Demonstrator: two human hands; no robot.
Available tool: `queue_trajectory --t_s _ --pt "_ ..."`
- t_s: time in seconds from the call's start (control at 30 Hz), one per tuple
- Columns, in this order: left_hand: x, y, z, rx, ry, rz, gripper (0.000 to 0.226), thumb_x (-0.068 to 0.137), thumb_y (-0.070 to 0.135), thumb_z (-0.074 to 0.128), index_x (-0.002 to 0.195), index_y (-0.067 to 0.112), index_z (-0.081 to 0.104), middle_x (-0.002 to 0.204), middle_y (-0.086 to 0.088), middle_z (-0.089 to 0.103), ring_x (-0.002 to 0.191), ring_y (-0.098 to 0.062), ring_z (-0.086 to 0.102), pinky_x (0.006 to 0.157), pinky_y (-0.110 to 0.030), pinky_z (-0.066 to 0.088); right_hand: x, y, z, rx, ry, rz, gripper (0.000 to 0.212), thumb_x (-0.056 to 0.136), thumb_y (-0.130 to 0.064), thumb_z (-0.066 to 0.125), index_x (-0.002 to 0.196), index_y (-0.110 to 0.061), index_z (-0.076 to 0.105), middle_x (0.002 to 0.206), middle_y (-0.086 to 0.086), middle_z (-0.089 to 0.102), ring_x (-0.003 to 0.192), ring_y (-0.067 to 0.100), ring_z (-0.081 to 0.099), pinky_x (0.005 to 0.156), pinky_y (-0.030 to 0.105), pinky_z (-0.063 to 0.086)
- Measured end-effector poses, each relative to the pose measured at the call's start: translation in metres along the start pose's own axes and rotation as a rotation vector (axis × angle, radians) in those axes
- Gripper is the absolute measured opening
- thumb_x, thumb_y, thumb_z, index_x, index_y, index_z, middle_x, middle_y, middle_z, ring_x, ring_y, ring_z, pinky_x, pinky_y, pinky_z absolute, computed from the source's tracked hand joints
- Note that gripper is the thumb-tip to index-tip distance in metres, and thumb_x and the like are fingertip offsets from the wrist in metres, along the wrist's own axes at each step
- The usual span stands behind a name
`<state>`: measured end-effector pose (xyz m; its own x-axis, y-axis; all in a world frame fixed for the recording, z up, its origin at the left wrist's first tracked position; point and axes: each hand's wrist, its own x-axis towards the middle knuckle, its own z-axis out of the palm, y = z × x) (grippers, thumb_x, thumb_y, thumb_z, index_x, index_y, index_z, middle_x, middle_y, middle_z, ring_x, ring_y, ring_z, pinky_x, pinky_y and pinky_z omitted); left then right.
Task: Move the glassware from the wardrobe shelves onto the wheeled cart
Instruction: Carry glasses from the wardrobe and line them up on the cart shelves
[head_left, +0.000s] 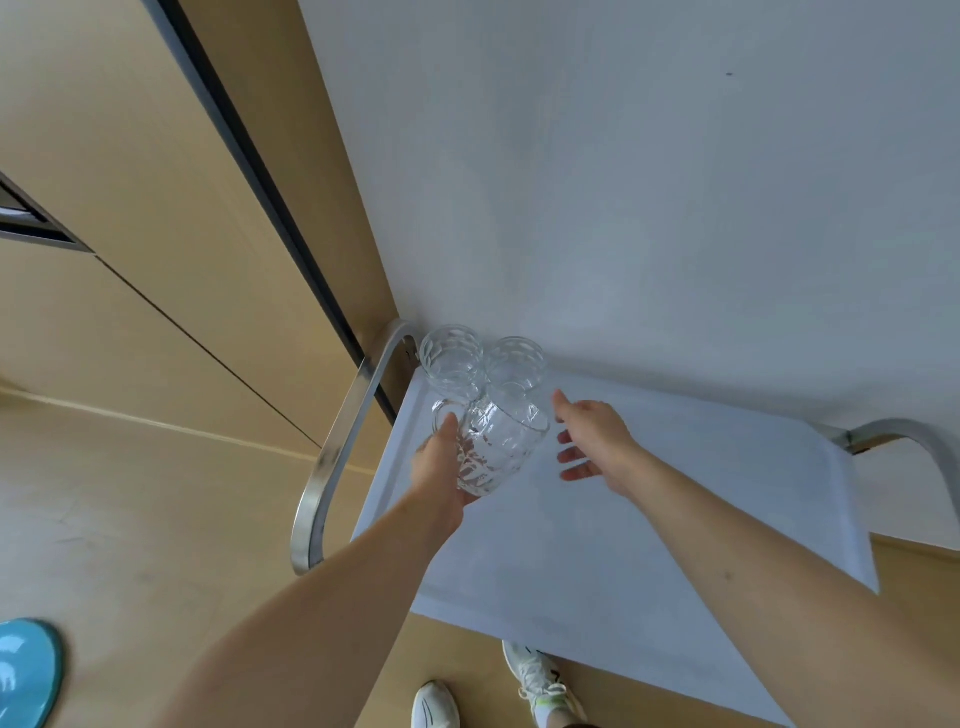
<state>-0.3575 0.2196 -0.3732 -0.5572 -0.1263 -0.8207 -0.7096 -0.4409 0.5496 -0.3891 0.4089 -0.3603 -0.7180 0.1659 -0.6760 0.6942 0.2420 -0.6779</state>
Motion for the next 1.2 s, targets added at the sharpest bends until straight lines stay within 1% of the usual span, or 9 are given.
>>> queue_trajectory --t_s 0.1,0.2,0.3,0.37,0.47,0.57,0.7,0.83,1.2 --pt "-0.005 -0.002 0.009 0.173 0.028 0.121 0.037 0.098 0.053 0.058 0.111 0.019 0.064 0.104 -0.007 0.075 0.093 -0.027 0.073 0.08 -0.045 0.062 -0.014 -0.01 -0.003 0.23 -0.255 0.192 0.083 0.082 -0.084 0.048 0.116 -0.009 0.059 0.098 0.022 0.066 0.071 0.039 0.072 0.058 0.045 0.06" --pt "-0.009 -0.007 0.016 0.381 0.0 0.321 0.036 0.094 0.055 0.062 0.098 0.019 0.064 0.1 -0.003 0.069 0.094 -0.023 0.066 0.087 -0.045 0.057 -0.017 -0.01 -0.008 0.245 -0.29 0.224 0.1 0.067 -0.092 0.057 0.117 -0.005 0.057 0.103 0.021 0.071 0.079 0.04 0.075 0.06 0.046 0.06" --pt "-0.017 -0.006 0.019 0.597 -0.124 0.502 0.034 0.078 0.06 0.076 0.095 0.032 0.066 0.091 0.011 0.07 0.089 -0.011 0.067 0.074 -0.029 0.053 -0.017 -0.006 -0.017 0.297 -0.28 0.224 0.089 0.06 -0.078 0.078 0.111 -0.008 0.061 0.111 0.02 0.069 0.082 0.038 0.076 0.067 0.05 0.061" --pt "-0.019 -0.002 0.016 0.832 -0.246 0.537 0.042 0.064 0.06 0.085 0.097 0.044 0.064 0.09 0.021 0.07 0.089 -0.002 0.066 0.075 -0.02 0.051 -0.016 -0.003 -0.024 0.285 -0.251 0.223 0.087 0.053 -0.062 0.089 0.115 -0.008 0.061 0.108 0.021 0.065 0.077 0.037 0.075 0.071 0.056 0.061" --pt "-0.011 0.0 0.008 1.241 -0.343 0.536 0.066 0.061 0.048 0.092 0.119 0.044 0.062 0.1 0.029 0.062 0.11 -0.009 0.061 0.077 -0.011 0.046 -0.017 -0.003 -0.025 0.031 -0.145 0.131 0.075 0.046 -0.053 0.089 0.107 -0.016 0.065 0.11 0.013 0.061 0.085 0.034 0.07 0.064 0.054 0.062" --pt "0.0 0.001 0.004 1.46 -0.284 0.54 0.095 0.069 0.04 0.091 0.151 0.028 0.043 0.147 0.008 0.05 0.139 -0.018 0.042 0.105 -0.027 0.04 -0.014 -0.002 -0.024 -0.36 0.005 -0.031 0.07 0.053 -0.055 0.086 0.107 -0.025 0.055 0.112 0.001 0.05 0.095 0.022 0.058 0.059 0.037 0.058" --pt "0.009 0.001 0.003 1.512 -0.196 0.62 0.099 0.074 0.047 0.086 0.155 0.028 0.033 0.157 0.0 0.039 0.142 -0.022 0.037 0.11 -0.036 0.037 0.002 0.005 -0.027 -0.661 0.061 -0.204 0.089 0.059 -0.041 0.091 0.135 -0.034 0.045 0.121 0.005 0.031 0.11 0.03 0.049 0.079 0.033 0.05" --pt "0.017 -0.001 0.0 1.475 -0.139 0.681 0.095 0.075 0.054 0.082 0.154 0.033 0.033 0.158 0.004 0.036 0.145 -0.02 0.03 0.112 -0.036 0.034 0.021 -0.004 -0.031 -0.744 0.158 -0.287 0.096 0.06 -0.031 0.09 0.141 -0.022 0.039 0.128 0.008 0.038 0.123 0.031 0.043 0.089 0.037 0.049" --pt "0.033 0.001 -0.003 1.281 -0.016 0.69 0.082 0.079 0.052 0.081 0.148 0.031 0.044 0.153 0.006 0.042 0.14 -0.018 0.039 0.113 -0.037 0.038 0.064 -0.036 -0.026 -0.864 0.118 -0.324 0.091 0.062 -0.028 0.088 0.138 -0.015 0.041 0.127 0.009 0.044 0.119 0.031 0.048 0.083 0.036 0.051"
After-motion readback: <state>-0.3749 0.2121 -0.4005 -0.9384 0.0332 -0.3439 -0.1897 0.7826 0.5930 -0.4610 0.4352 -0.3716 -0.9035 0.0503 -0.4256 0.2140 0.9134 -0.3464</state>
